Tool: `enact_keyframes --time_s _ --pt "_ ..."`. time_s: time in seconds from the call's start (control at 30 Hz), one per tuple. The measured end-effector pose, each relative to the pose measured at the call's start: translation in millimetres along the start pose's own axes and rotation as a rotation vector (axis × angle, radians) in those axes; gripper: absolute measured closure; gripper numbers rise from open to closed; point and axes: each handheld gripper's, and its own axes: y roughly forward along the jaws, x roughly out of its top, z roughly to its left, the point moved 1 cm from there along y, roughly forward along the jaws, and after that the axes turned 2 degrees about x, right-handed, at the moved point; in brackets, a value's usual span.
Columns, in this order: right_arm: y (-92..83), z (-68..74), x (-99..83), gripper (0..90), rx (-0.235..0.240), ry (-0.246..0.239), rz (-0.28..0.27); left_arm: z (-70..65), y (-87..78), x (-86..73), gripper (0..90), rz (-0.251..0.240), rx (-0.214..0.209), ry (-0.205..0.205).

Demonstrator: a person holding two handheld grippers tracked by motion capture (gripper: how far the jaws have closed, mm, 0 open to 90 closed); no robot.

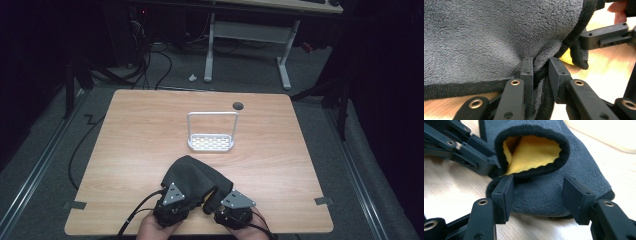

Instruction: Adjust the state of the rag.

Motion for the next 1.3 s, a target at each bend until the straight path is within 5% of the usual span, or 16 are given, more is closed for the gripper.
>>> enact_keyframes --time_s 0.13,0.37,0.6,1.3 --pt "-4.9 7.1 1.3 44.9 0.033 -0.001 -0.016 0.5 0.8 0.0 74.3 -0.003 -0.001 -0.004" --pt "7.2 24.1 -2.5 47.3 0.061 -0.060 0.048 0.8 2.1 1.2 74.4 -0.007 0.003 -0.023" --pt "2.1 18.7 -2.0 82.5 -0.018 -0.081 0.044 3.7 -2.5 1.9 75.9 -0.013 -0.004 -0.025" --pt "-50.8 -65.4 -4.1 84.9 -0.223 0.150 -0.116 27.3 -41.9 6.6 77.9 -0.117 0.025 -0.085"
